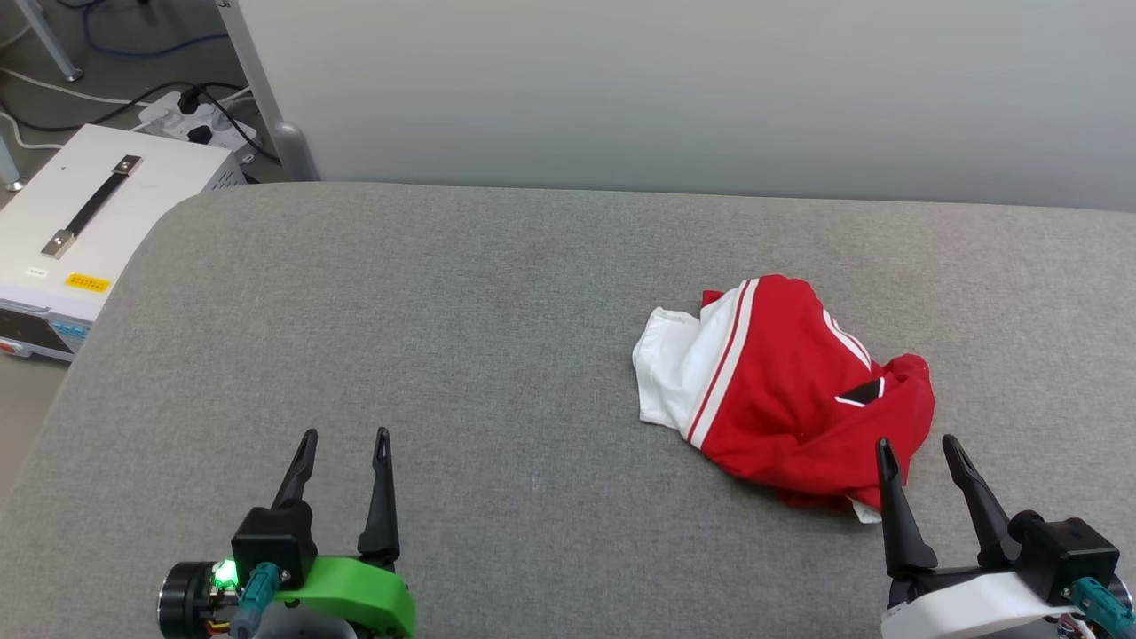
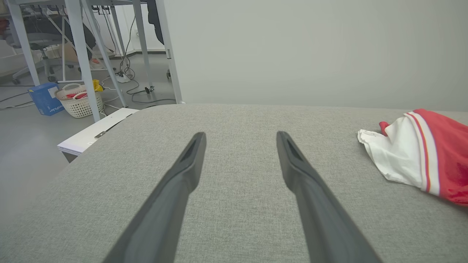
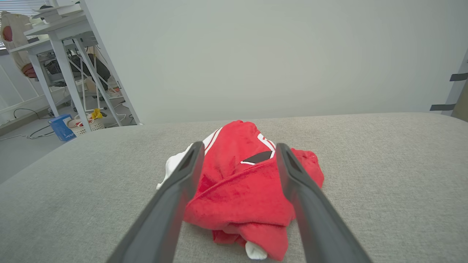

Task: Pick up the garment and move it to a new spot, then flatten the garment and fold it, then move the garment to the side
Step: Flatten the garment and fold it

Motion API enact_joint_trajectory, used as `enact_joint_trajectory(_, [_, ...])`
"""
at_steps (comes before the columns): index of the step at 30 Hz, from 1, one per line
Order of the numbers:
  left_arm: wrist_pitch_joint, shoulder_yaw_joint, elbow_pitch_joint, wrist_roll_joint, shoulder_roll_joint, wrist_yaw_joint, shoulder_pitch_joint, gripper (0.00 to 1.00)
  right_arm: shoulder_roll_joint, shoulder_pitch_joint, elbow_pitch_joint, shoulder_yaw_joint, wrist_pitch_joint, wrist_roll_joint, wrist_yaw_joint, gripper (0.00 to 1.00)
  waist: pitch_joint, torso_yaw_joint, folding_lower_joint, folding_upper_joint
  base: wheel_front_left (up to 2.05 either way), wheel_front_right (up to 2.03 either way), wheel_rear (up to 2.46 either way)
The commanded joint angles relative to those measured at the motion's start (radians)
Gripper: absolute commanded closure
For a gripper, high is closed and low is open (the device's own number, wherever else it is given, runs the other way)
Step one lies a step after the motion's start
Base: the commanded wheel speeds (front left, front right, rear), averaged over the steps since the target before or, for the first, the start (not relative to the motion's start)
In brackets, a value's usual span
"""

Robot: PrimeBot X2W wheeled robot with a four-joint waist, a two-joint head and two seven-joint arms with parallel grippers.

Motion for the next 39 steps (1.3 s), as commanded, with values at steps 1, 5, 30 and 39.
enact_joint_trajectory(1, [-0.006, 0.004, 0.006, 0.01, -0.008, -0.011, 0.001, 0.0, -0.001, 0.008, 0.002, 0.001, -0.005, -0.001, -0.001, 0.0, 0.002, -0.002, 0.0001, 0.0, 0.0, 0.0, 0.0])
enact_joint_trajectory(5, [-0.006, -0.008, 0.023, 0.03, 0.0, -0.046, -0.048, 0.0, -0.001, -0.005, -0.003, 0.001, -0.005, -0.004, -0.001, 0.0, 0.019, -0.006, 0.0001, 0.0, 0.0, 0.0, 0.0])
enact_joint_trajectory(30, [0.49, -0.73, 0.352, -0.468, 0.22, -0.119, -1.022, 0.0, -0.001, -0.18, -0.027, 0.044, -0.005, 0.0, -0.001, 0.0, 0.256, -0.149, 0.0001, 0.0, 0.0, 0.0, 0.0])
enact_joint_trajectory(39, [0.835, -0.988, 0.399, -0.775, 0.236, -0.119, -1.178, 0.0, -0.001, -0.232, -0.032, 0.057, -0.005, 0.019, -0.001, 0.0, 0.341, -0.203, 0.0001, 0.0, 0.0, 0.0, 0.0])
